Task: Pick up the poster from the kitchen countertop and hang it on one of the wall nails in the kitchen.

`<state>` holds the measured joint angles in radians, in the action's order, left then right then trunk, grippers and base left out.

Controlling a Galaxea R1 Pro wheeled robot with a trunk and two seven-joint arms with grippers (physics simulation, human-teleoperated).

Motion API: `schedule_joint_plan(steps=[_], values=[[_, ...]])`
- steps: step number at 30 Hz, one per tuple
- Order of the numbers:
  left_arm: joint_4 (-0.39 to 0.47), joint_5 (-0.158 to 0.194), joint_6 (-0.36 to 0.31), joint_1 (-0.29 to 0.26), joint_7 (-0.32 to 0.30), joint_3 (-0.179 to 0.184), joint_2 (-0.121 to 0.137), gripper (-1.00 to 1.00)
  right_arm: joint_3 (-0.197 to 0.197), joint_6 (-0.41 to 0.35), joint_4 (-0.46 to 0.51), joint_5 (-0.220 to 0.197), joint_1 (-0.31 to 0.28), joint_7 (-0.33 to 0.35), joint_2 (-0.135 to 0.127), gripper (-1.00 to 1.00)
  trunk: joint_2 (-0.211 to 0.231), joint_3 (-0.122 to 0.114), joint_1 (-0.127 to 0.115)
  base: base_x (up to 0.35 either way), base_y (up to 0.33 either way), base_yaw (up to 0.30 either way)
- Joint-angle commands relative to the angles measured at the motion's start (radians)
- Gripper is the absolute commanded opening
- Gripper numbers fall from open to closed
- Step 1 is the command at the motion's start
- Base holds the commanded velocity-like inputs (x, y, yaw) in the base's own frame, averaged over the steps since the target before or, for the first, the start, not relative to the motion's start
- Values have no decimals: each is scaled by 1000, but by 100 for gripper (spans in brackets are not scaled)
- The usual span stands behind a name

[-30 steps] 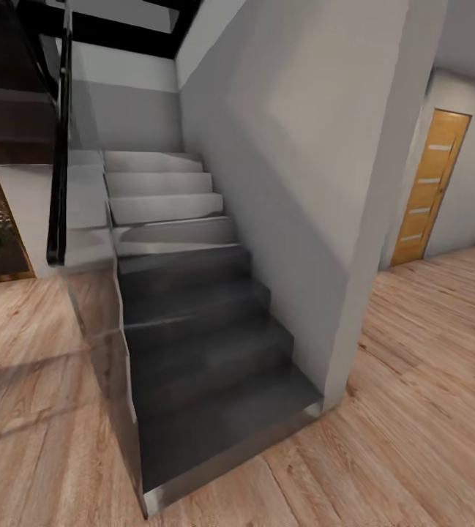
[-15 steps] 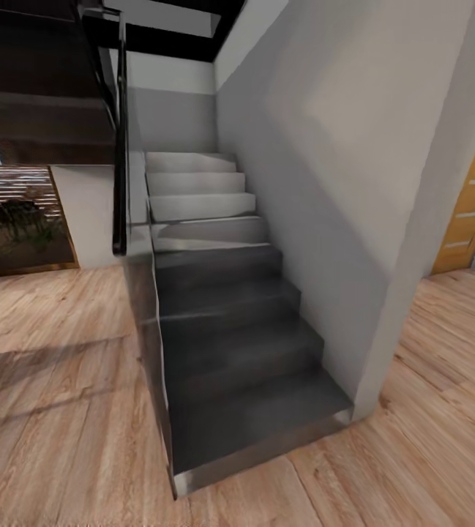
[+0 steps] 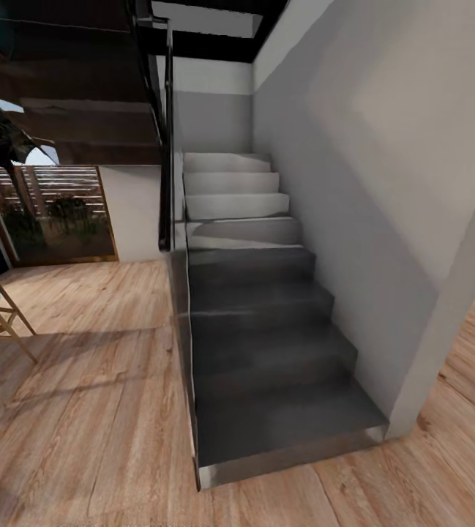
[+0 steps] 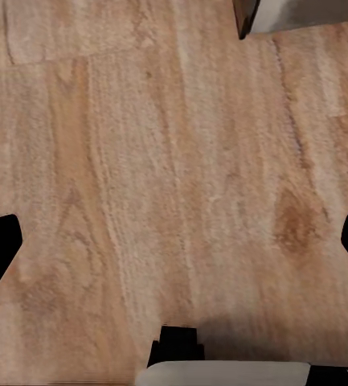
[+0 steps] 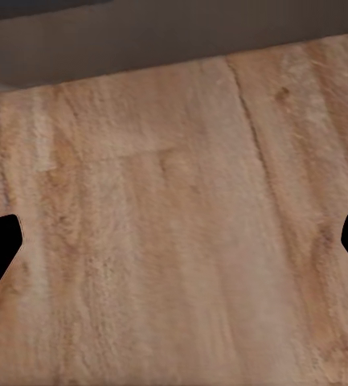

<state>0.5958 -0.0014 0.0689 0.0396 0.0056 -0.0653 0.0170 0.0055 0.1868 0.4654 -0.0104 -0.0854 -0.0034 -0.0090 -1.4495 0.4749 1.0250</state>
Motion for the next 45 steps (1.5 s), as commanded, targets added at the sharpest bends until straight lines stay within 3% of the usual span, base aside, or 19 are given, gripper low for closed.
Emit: schedule_joint_plan(steps=[1,7,13,26,30,35,45], values=[[1,0,2,0,1,-1,0,100,1,3,-1,-1,0,0,0,100,0,1,0,0,0,268],[1,0,2,0,1,-1,0,100,1,9,-43,13,0,3,-4,100,0,1,0,0,0,62],[1,0,2,0,2,-1,0,100,8,27,-58,90,-1,0,2,100,0,1,0,0,0,49],[-1,1,1,0,2,-3,0,100,8,28,-59,96,-1,-4,13,100,0,1,0,6,29,276],[-1,2,0,0,2,-22,-1,100,7,28,-59,96,-1,-4,13,100,0,1,0,60,221,289],[-1,2,1,0,0,-73,-2,100,6,27,-58,94,-1,-2,12,100,0,2,0,74,268,186],[0,2,2,0,-1,-86,-2,100,3,28,-57,90,-1,-3,11,100,0,2,0,79,283,170]])
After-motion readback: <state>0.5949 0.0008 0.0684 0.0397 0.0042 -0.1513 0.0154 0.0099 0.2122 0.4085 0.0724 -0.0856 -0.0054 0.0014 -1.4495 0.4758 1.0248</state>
